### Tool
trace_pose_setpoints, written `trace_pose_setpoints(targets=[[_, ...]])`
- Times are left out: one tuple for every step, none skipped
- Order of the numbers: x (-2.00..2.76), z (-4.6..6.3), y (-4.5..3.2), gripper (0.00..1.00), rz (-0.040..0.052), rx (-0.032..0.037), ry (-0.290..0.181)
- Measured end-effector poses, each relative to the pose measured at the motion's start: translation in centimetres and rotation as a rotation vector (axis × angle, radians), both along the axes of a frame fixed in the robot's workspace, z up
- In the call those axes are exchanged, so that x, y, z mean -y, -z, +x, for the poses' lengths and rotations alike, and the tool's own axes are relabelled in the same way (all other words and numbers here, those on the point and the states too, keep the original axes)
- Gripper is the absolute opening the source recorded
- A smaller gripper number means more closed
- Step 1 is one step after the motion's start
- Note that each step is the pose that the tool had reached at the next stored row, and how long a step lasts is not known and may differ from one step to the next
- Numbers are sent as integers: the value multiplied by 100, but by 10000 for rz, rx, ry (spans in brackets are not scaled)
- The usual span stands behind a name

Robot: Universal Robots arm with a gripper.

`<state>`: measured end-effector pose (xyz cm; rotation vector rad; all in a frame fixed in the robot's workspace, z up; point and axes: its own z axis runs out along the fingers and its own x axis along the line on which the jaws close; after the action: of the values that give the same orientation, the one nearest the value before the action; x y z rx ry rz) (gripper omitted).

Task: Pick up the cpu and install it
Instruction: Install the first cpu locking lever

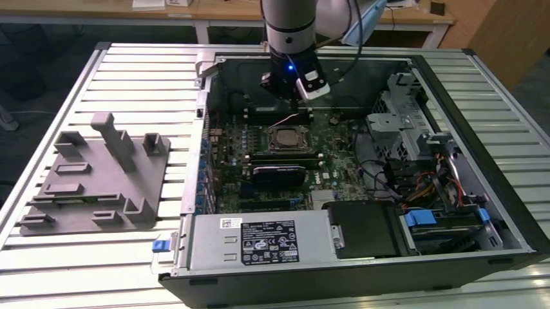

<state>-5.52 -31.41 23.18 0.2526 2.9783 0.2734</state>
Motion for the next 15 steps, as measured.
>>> trace_pose_setpoints(targets=[[6,-8,0,11,0,4,0],[12,-18,1,11,1,8,0],[20,-28,1,11,1,9,0],[27,-37,1,11,0,8,0],[36,-43,2,11,1,9,-1],[44,-49,4,11,1,8,-1],[50,-54,8,11,1,8,-1],[55,-58,16,11,2,9,-1],[62,-61,25,11,2,9,0],[68,-63,34,11,0,8,0],[72,-65,43,11,2,9,1],[75,-67,49,11,1,8,2],[77,-67,53,11,0,8,1],[78,-68,57,11,1,8,1],[78,-71,60,11,1,9,1]])
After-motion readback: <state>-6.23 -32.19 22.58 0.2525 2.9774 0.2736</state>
